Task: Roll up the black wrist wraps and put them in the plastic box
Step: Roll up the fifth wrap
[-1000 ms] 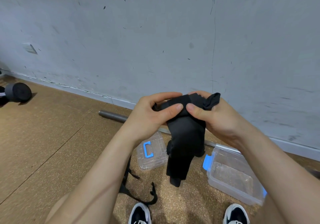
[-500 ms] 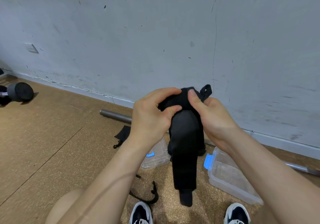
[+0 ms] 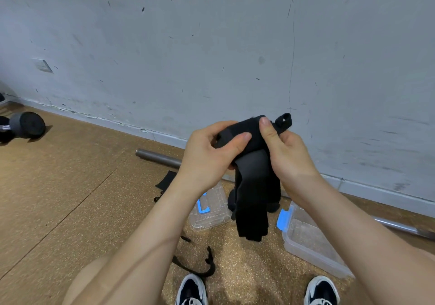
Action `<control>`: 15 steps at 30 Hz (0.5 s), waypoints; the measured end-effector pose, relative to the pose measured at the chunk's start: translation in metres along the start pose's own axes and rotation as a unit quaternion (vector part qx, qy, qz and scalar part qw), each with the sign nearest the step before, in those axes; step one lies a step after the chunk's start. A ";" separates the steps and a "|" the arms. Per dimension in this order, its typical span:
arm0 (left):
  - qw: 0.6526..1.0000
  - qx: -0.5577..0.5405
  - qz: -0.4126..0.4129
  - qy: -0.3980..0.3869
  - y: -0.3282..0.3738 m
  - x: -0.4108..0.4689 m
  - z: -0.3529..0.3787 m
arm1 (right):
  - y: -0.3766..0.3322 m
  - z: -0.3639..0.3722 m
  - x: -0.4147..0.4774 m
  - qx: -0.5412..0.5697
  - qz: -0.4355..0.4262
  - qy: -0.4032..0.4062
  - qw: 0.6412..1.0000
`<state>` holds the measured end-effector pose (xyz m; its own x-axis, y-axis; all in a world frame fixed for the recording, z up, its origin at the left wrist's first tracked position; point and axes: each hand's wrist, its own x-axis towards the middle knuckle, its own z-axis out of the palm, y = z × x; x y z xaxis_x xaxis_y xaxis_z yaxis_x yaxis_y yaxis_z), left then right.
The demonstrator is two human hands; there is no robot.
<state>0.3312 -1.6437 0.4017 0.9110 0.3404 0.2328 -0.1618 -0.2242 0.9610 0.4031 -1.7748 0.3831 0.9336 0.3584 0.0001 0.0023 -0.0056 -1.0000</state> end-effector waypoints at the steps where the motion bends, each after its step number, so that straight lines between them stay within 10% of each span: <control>1: 1.000 0.015 0.013 0.006 -0.002 0.000 -0.001 | -0.001 0.000 0.001 0.013 0.028 -0.007 1.000; 11: 0.964 0.223 0.147 0.008 -0.014 -0.001 -0.005 | -0.009 -0.015 0.004 0.090 0.075 -0.140 0.983; 15: 0.988 0.142 0.063 -0.024 -0.010 -0.001 -0.006 | -0.004 -0.016 0.005 0.096 0.042 -0.103 0.989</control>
<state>0.3299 -1.6357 0.3927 0.9082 0.2517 0.3344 -0.1687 -0.5110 0.8429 0.4133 -1.7876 0.3873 0.8345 0.5473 -0.0635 -0.1579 0.1271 -0.9792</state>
